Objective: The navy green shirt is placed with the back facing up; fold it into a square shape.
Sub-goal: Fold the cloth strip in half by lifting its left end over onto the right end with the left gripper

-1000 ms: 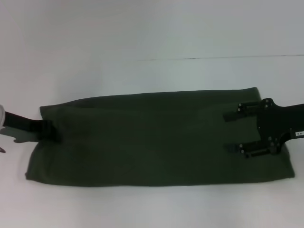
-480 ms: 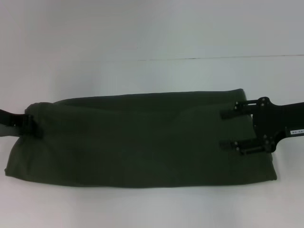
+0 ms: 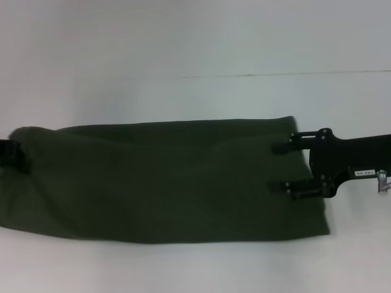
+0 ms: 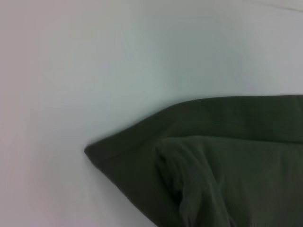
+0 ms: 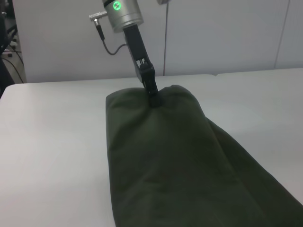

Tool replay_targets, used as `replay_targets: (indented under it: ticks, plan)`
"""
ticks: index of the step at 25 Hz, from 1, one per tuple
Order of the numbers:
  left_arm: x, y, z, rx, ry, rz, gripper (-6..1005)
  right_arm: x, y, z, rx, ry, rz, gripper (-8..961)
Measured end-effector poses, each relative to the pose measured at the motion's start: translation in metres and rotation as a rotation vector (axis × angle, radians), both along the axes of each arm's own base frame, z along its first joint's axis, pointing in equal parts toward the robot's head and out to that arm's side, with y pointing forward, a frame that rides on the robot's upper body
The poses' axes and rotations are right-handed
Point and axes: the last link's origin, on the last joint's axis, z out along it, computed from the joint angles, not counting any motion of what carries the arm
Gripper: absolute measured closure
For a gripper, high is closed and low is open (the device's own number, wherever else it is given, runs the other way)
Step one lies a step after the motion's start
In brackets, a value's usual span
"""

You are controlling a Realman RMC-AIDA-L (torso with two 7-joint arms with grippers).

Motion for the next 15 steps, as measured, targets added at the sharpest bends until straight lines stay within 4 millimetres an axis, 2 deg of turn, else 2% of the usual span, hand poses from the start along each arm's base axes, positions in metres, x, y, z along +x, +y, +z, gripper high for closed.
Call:
replay_targets:
  ticks: [7, 12, 13, 15]
  plan:
    - [0.003, 0.003, 0.025, 0.005, 0.061, -0.026, 921, -0.001, -0.004, -0.005, -0.012, 0.014, -0.005, 159]
    - [0.01, 0.005, 0.036, 0.006, 0.07, -0.043, 921, -0.001, -0.003, -0.007, -0.006, 0.021, -0.013, 158]
    - [0.021, 0.007, 0.043, 0.001, 0.066, -0.057, 921, -0.001, -0.003, -0.007, -0.002, 0.021, -0.016, 158]
    - [0.028, 0.008, 0.045, -0.002, 0.062, -0.067, 921, 0.0, -0.001, -0.008, 0.008, 0.02, -0.021, 158]
